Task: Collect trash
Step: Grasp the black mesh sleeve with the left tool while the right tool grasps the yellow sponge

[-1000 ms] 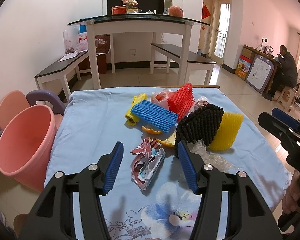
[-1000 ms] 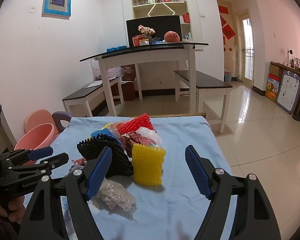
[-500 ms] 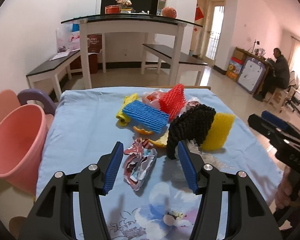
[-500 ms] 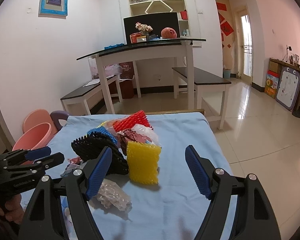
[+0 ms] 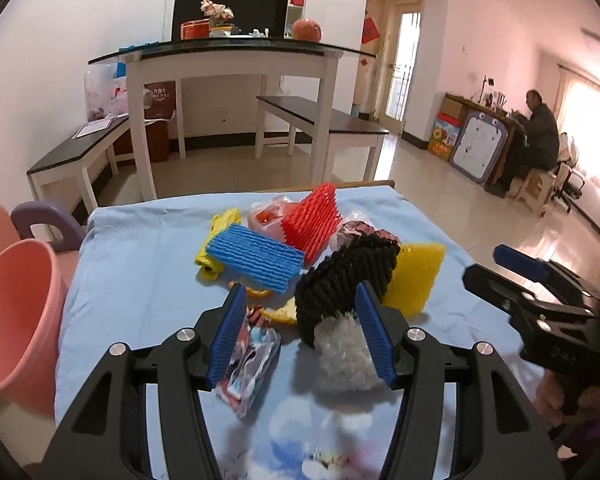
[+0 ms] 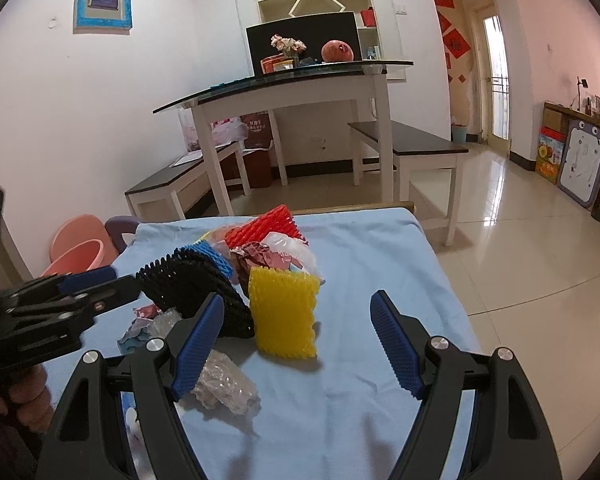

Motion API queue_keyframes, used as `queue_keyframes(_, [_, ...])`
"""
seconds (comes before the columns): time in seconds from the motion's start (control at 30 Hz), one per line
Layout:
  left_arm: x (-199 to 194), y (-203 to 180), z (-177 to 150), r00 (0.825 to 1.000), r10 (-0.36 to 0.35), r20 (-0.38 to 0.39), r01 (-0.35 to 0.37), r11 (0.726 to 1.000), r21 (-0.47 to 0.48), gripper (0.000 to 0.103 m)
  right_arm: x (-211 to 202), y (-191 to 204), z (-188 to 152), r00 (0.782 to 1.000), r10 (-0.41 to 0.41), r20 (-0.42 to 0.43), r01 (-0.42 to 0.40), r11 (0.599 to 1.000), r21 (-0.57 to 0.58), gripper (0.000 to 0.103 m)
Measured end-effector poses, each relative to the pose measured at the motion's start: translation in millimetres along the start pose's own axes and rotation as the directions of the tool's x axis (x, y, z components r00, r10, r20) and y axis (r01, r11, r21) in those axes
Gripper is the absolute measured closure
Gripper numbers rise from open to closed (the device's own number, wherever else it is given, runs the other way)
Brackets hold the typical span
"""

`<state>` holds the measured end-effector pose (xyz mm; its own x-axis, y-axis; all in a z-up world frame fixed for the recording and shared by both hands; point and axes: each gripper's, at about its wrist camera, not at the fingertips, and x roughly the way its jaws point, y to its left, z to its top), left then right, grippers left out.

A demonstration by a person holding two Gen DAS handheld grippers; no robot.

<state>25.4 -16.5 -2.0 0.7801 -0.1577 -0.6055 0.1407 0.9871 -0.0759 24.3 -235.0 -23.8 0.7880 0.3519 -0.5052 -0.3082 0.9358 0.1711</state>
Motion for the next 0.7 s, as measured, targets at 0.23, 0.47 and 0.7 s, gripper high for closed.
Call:
queue_keyframes(0.23, [24, -4, 3, 0.998, -0.016, -0.061, 0.017, 1.000, 0.017, 0.078, 10, -6, 3, 0.999, 0.041, -0.023, -0.040, 0.998, 0.042, 0.028])
queue_keyframes(0.47, [15, 4, 1, 0.998, -0.041, -0.052, 0.040, 0.999, -0.012, 0.093, 31, -6, 8, 0.994, 0.080, -0.075, -0.076, 0.996, 0.053, 0.028])
queue_keyframes(0.7, [-16, 12, 7, 0.999, -0.037, 0.012, 0.037, 0.999, -0.010, 0.093, 55, -5, 10, 0.987, 0.095, -0.127, -0.088, 0.994, 0.064, 0.049])
